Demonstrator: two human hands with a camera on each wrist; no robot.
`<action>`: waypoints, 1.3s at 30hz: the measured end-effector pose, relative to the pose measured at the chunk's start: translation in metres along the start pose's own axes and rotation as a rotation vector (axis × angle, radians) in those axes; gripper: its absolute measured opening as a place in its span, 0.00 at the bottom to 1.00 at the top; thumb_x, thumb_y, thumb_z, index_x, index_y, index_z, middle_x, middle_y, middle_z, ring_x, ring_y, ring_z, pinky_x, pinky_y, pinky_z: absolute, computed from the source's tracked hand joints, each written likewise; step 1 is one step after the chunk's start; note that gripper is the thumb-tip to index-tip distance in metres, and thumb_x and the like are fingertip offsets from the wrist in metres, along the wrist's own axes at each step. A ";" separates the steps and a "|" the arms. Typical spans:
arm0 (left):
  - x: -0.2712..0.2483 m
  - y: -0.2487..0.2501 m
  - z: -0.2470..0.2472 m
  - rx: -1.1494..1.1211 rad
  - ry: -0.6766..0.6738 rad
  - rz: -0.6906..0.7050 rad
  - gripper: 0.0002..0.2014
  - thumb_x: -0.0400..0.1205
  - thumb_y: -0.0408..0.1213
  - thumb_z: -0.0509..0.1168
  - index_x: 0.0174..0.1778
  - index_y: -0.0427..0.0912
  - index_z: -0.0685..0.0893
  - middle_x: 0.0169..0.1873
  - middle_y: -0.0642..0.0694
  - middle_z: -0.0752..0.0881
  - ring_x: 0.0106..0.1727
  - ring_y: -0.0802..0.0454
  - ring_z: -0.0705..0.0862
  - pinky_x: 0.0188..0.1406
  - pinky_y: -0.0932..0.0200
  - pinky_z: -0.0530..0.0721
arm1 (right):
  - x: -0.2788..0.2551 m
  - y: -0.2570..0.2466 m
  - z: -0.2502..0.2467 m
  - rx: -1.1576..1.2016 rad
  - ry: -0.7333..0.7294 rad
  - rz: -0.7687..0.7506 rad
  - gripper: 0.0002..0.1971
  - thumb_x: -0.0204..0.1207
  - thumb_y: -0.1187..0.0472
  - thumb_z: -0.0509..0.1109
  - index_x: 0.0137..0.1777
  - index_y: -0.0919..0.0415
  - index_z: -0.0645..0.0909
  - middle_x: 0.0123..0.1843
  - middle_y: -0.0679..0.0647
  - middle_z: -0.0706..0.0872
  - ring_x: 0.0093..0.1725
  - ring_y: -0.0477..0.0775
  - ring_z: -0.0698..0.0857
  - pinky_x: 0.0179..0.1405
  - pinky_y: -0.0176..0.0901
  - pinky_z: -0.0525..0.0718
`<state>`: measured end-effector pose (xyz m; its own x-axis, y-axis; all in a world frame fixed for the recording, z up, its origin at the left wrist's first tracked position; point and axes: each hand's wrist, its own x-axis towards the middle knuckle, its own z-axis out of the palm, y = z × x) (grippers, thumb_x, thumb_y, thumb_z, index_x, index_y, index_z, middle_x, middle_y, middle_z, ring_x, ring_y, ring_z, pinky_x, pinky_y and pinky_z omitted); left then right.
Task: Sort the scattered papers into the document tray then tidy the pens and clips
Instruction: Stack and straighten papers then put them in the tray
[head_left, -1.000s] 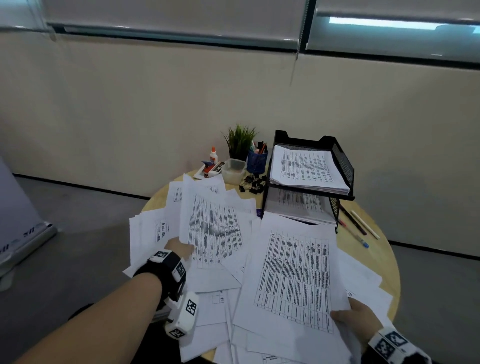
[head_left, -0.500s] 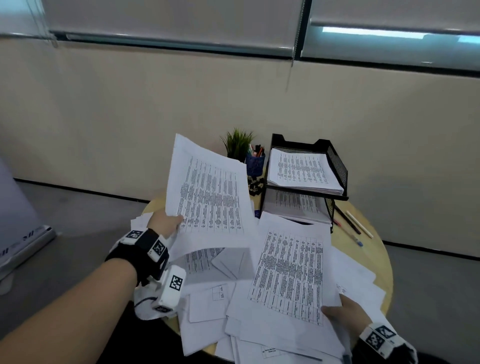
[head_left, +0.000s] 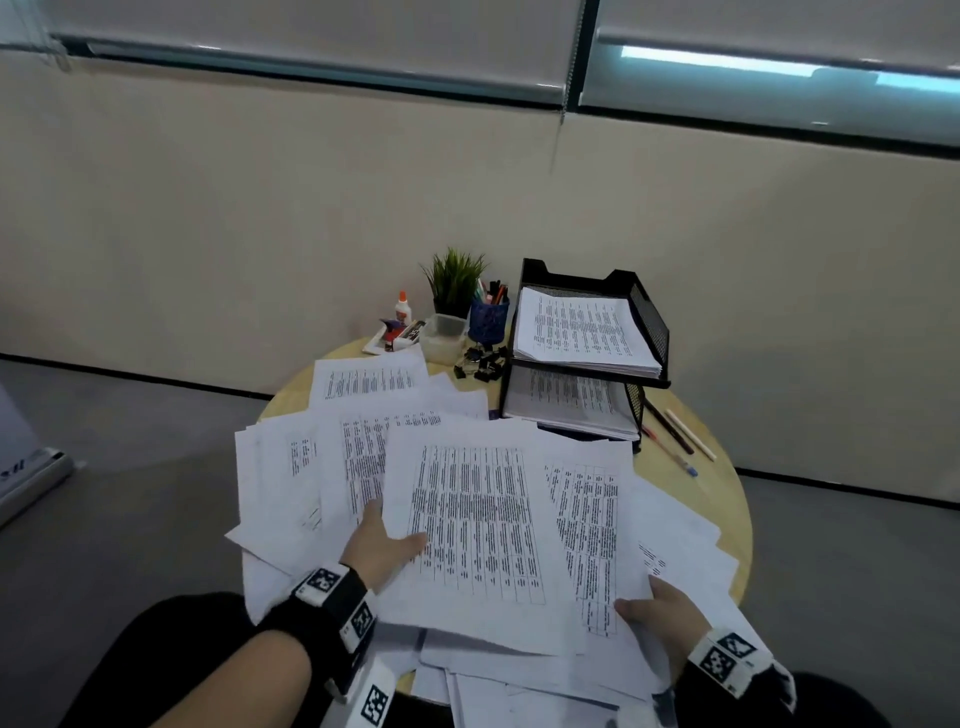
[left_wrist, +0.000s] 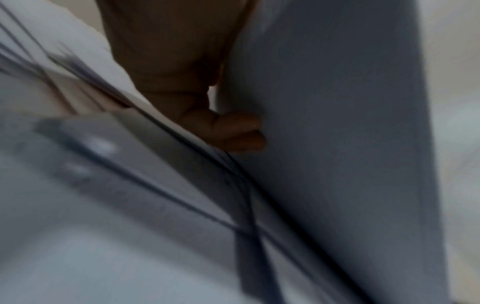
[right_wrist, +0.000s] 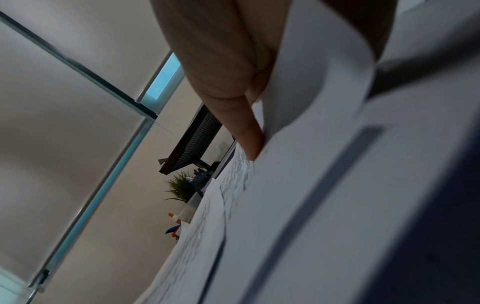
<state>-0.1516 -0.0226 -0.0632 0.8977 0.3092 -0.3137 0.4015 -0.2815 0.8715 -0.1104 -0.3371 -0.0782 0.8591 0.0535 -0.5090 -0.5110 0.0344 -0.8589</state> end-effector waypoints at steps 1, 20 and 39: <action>0.000 -0.004 0.002 0.017 0.016 0.019 0.32 0.79 0.37 0.69 0.77 0.41 0.62 0.68 0.46 0.77 0.67 0.46 0.77 0.67 0.58 0.74 | -0.002 -0.002 -0.001 -0.018 -0.010 -0.003 0.14 0.65 0.87 0.65 0.51 0.80 0.78 0.36 0.65 0.87 0.28 0.62 0.87 0.25 0.45 0.84; 0.008 -0.025 0.021 0.328 -0.083 0.224 0.22 0.84 0.55 0.54 0.46 0.41 0.83 0.42 0.43 0.88 0.47 0.47 0.86 0.51 0.55 0.80 | -0.001 0.002 0.023 -0.078 -0.264 -0.076 0.32 0.53 0.73 0.70 0.63 0.66 0.77 0.49 0.67 0.89 0.45 0.67 0.87 0.40 0.55 0.87; 0.023 -0.037 -0.001 -0.222 -0.119 -0.007 0.12 0.80 0.33 0.67 0.59 0.39 0.76 0.57 0.38 0.83 0.64 0.39 0.79 0.61 0.52 0.75 | 0.028 0.003 0.018 -0.566 0.108 -0.238 0.12 0.69 0.71 0.74 0.49 0.58 0.80 0.42 0.56 0.86 0.40 0.55 0.83 0.46 0.48 0.84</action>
<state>-0.1458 -0.0038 -0.1020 0.9153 0.1972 -0.3512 0.3704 -0.0695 0.9263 -0.0880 -0.3179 -0.0944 0.9608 0.0068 -0.2771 -0.2362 -0.5029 -0.8314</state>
